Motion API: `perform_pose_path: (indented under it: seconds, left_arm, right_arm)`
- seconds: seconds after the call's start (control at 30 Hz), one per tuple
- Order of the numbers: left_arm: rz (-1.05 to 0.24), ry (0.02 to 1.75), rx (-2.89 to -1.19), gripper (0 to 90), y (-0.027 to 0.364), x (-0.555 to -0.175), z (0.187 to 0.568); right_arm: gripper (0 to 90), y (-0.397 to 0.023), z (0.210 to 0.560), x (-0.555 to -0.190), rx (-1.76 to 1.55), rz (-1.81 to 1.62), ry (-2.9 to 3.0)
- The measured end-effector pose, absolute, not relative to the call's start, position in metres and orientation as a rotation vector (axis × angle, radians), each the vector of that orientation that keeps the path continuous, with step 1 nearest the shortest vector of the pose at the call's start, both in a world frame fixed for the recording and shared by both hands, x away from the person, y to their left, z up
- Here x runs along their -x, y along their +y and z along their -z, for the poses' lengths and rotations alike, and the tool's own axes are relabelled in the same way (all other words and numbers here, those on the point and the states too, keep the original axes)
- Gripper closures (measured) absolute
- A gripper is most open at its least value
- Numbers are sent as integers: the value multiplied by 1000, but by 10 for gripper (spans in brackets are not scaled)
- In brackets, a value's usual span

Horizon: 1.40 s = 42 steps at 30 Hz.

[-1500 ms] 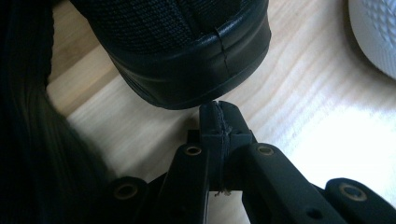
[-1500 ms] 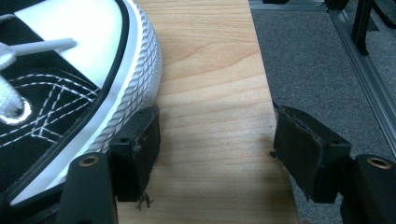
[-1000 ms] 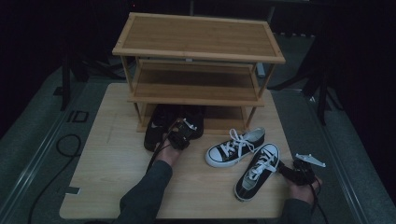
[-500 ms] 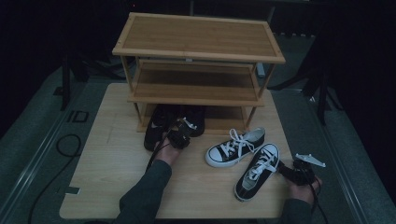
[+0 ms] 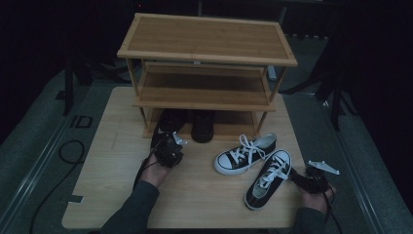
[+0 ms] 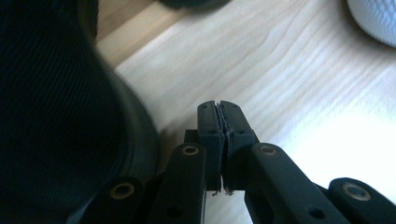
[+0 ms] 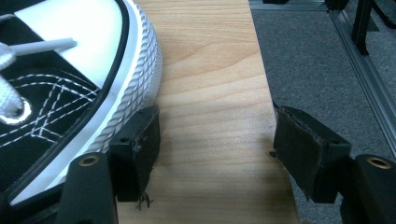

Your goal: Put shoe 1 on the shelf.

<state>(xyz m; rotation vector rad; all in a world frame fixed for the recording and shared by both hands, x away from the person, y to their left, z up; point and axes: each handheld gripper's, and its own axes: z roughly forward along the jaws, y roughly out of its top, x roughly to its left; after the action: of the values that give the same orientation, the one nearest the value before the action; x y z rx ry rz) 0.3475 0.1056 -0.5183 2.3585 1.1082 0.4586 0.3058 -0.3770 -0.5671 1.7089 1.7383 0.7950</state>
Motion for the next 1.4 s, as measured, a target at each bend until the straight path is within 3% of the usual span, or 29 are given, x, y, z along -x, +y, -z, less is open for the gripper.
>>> perform_pose_path:
  seconds: [0.93, 1.4]
  left_arm:
    - [-573, 1389, -2259, 887, 190, -350, 521]
    - [-556, 1477, -2235, 882, 208, -347, 531]
  right_arm:
    - [314, -377, 567, -306, -1710, -795, 1737]
    - [314, -377, 567, -306, -1711, -793, 1736]
